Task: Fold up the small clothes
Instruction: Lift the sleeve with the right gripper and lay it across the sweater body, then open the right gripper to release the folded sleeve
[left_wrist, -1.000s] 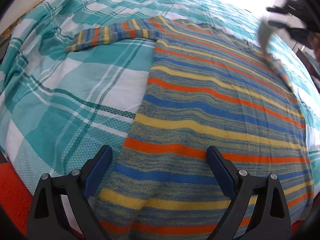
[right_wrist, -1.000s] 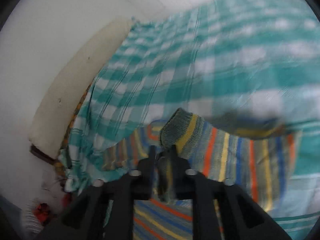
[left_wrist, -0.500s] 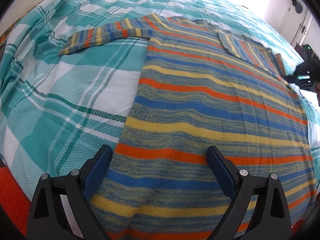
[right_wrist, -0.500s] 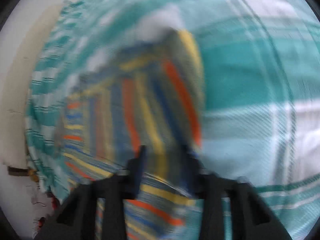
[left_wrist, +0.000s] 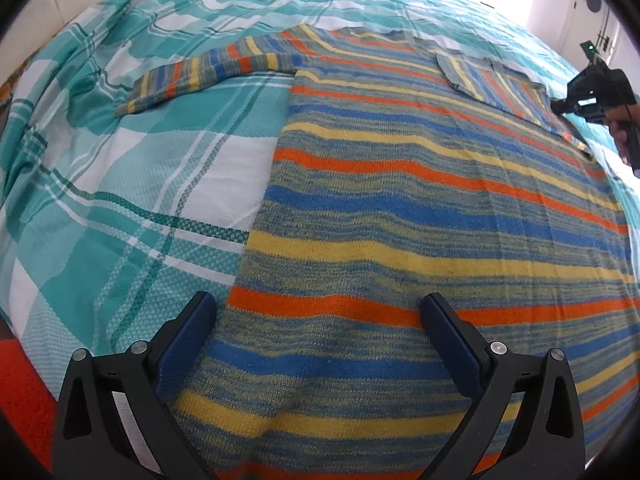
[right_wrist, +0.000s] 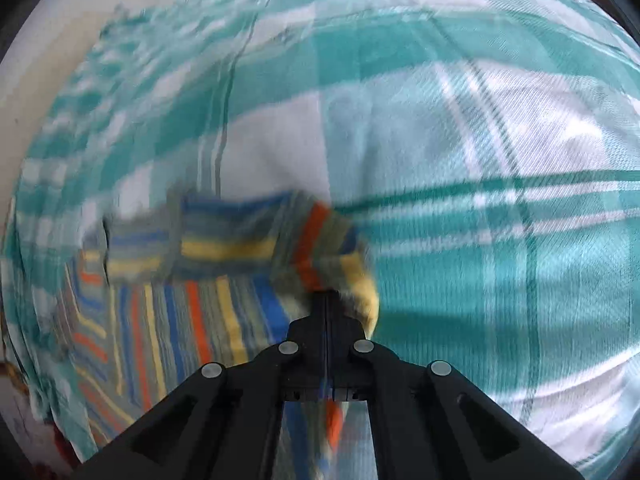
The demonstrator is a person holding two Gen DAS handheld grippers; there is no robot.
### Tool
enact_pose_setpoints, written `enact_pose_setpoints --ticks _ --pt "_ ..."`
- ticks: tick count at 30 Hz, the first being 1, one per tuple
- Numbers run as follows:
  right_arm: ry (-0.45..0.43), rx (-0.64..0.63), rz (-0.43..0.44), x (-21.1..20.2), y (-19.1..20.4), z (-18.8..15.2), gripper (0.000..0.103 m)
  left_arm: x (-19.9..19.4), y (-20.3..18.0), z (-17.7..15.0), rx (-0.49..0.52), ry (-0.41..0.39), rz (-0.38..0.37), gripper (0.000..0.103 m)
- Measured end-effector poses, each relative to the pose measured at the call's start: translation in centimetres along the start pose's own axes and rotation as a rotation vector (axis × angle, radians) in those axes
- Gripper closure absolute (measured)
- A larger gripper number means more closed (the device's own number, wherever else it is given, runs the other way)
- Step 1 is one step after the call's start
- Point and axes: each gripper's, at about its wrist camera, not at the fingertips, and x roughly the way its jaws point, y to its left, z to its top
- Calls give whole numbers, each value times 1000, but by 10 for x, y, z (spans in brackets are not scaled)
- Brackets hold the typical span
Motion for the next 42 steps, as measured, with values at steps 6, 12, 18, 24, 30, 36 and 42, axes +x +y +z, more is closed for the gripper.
enact_pose_setpoints --ticks 6,12,18,24,30,36,42 --pt "-54 -128 103 -38 22 -34 101 2 -1 0 0 5 2 0" --pt "93 -177 83 -28 14 -111 101 2 -1 -1 0 1 3 1" --pt "10 -250 119 -78 31 -140 100 1 -2 -2 0 -2 12 0" --pt "92 -322 42 -59 15 -192 103 -1 -1 -7 13 -11 8 1" --pt "6 -272 -49 -101 4 -202 94 -3 -3 -11 27 -19 15 1" --pt "71 -298 126 -109 34 -239 93 -5 -3 -13 21 -26 23 0" --pt "10 -187 -72 -113 -9 -263 98 -6 0 -16 37 -33 -3 0"
